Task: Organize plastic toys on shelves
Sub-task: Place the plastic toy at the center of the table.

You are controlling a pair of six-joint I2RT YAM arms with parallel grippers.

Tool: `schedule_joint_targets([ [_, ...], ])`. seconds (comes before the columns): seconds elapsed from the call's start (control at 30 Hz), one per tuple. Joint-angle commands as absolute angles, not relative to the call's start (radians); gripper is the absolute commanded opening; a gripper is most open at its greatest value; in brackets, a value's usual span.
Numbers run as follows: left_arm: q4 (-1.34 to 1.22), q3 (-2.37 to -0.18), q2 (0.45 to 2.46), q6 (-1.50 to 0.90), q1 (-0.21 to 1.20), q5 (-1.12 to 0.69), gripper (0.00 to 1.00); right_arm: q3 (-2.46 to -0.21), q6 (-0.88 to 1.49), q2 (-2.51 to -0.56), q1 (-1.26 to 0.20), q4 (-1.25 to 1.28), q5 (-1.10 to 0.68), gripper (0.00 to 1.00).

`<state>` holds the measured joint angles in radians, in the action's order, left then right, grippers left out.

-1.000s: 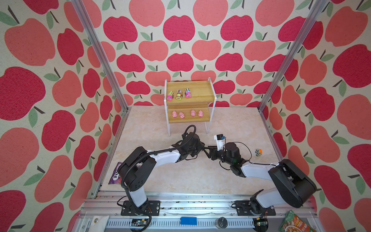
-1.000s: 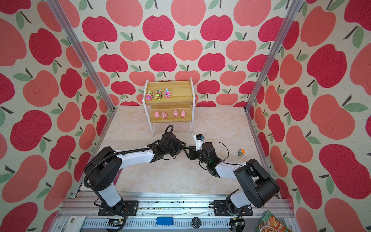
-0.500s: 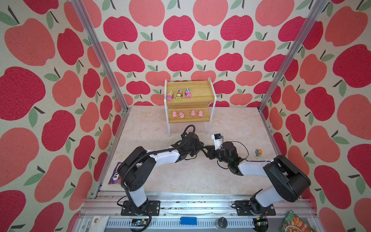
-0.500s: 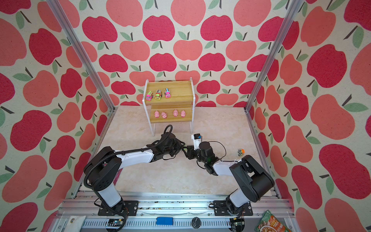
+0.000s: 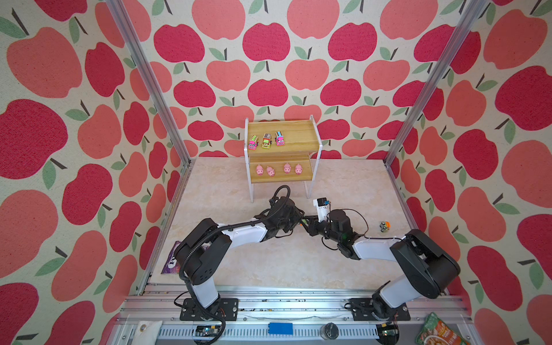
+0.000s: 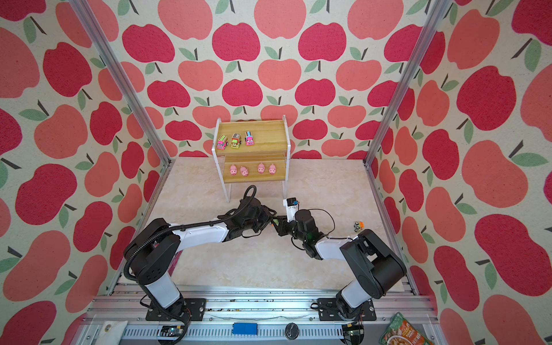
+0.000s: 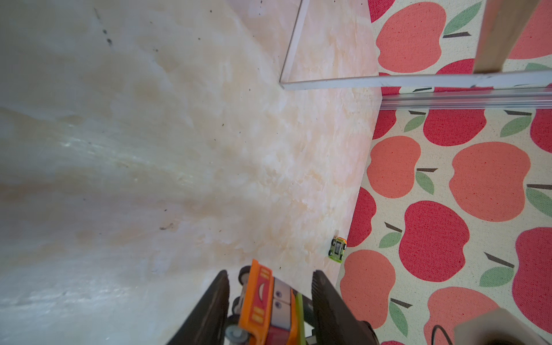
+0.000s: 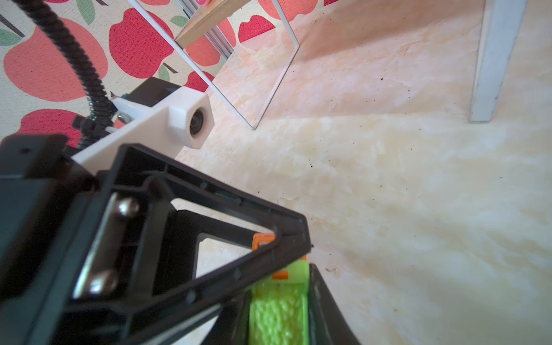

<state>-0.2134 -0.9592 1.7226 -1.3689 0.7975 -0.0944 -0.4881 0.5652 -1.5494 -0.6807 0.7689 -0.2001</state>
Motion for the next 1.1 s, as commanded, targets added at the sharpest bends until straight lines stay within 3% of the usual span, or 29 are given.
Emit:
schedule_joint_targets([
  [0.0,-0.209,-0.927,1.677,-1.355,0.789,-0.078,0.56,-0.503,0.509,-1.536,-0.687,0.749,-0.226,0.20],
  [0.27,-0.133,-0.861,1.588,-1.282,0.732,-0.083,0.77,-0.502,0.335,-1.490,-0.711,0.606,-0.248,0.20],
  [0.43,-0.007,-0.825,1.500,-1.187,0.672,-0.094,0.84,-0.524,0.184,-1.486,-0.776,0.480,-0.201,0.21],
  [0.87,0.120,-0.667,1.313,-1.098,0.553,-0.129,0.85,-0.571,-0.017,-1.601,-0.946,0.417,-0.098,0.25],
  [1.07,0.147,-0.636,1.259,-1.083,0.548,-0.108,0.85,-0.574,-0.045,-1.620,-0.984,0.416,-0.072,0.35],
])
